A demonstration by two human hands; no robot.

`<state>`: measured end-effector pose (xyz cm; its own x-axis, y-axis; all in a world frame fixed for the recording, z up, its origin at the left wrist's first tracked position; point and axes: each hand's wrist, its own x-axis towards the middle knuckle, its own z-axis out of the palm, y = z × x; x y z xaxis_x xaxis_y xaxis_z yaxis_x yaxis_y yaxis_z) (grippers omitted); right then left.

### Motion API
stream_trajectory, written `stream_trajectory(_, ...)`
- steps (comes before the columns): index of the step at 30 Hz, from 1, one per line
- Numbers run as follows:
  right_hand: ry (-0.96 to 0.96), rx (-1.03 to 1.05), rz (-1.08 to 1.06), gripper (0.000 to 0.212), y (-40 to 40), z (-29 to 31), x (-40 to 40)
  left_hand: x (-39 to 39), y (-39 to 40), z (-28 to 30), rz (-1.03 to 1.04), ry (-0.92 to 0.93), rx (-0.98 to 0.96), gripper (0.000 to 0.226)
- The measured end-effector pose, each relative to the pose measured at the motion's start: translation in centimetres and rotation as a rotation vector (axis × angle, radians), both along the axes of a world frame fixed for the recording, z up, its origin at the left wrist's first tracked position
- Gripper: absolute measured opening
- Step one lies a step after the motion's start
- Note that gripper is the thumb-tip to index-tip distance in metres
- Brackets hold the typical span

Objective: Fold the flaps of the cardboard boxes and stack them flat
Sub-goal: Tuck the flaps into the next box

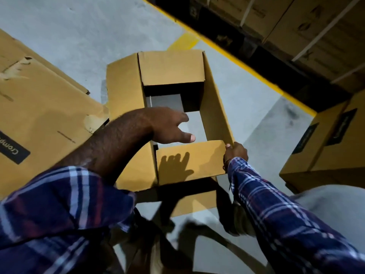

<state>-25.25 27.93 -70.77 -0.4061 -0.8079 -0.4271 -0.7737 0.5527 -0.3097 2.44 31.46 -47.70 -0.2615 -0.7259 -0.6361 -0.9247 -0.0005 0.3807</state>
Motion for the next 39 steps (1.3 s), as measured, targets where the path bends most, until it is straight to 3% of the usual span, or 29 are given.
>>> stream_trajectory(6, 0.005, -0.090, -0.037, 0.033, -1.1, -0.1, 0.0, 0.7, -0.8, 0.5, 0.025, 0.002, -0.018, 0.078)
stream_trajectory(11, 0.018, -0.456, 0.503, 0.042, -1.6, 1.3, 3.6, 1.0, -0.4, 0.7, 0.032, 0.008, -0.029, 0.079)
stream_trajectory(14, -0.094, -0.181, 0.821, 0.058, -2.3, 1.5, 7.0, 1.2, -0.1, 1.0, 0.026, 0.000, -0.039, 0.078)
stream_trajectory(17, 0.013, 0.133, 1.029, 0.068, -1.7, 1.5, 8.7, 1.6, 0.3, 1.3, 0.039, -0.001, -0.048, 0.077)
stream_trajectory(19, 0.001, 0.140, 1.002, 0.059, -1.3, 2.6, 8.7, 1.9, 0.5, 1.3, 0.055, -0.001, -0.041, 0.077)
stream_trajectory(23, 0.006, -0.113, 0.914, 0.045, -2.1, 8.0, 9.2, 2.1, 0.8, 1.8, 0.078, -0.010, -0.050, 0.079)
stream_trajectory(25, 0.035, -0.105, 0.958, 0.043, -2.6, 11.3, 9.5, 2.0, 0.9, 2.0, 0.083, -0.027, -0.059, 0.078)
stream_trajectory(29, -0.072, 0.454, 1.026, 0.039, -0.9, 14.0, 9.3, 1.4, 1.2, 2.6, 0.071, -0.053, -0.094, 0.075)
stream_trajectory(32, 0.147, 0.744, 1.175, 0.069, 2.7, 12.5, 7.9, 0.9, 1.7, 3.1, 0.065, -0.041, -0.101, 0.074)
stream_trajectory(34, 0.252, 0.737, 1.284, 0.095, 4.6, 10.5, 7.1, 0.7, 2.0, 3.2, 0.062, -0.037, -0.112, 0.073)
stream_trajectory(36, 0.282, 0.682, 1.319, 0.105, 6.3, 8.9, 7.1, 0.7, 2.3, 3.3, 0.063, -0.034, -0.119, 0.073)
stream_trajectory(39, 0.374, 0.453, 1.360, 0.078, 9.1, 6.5, 7.5, 0.7, 2.5, 3.5, 0.055, -0.039, -0.136, 0.073)
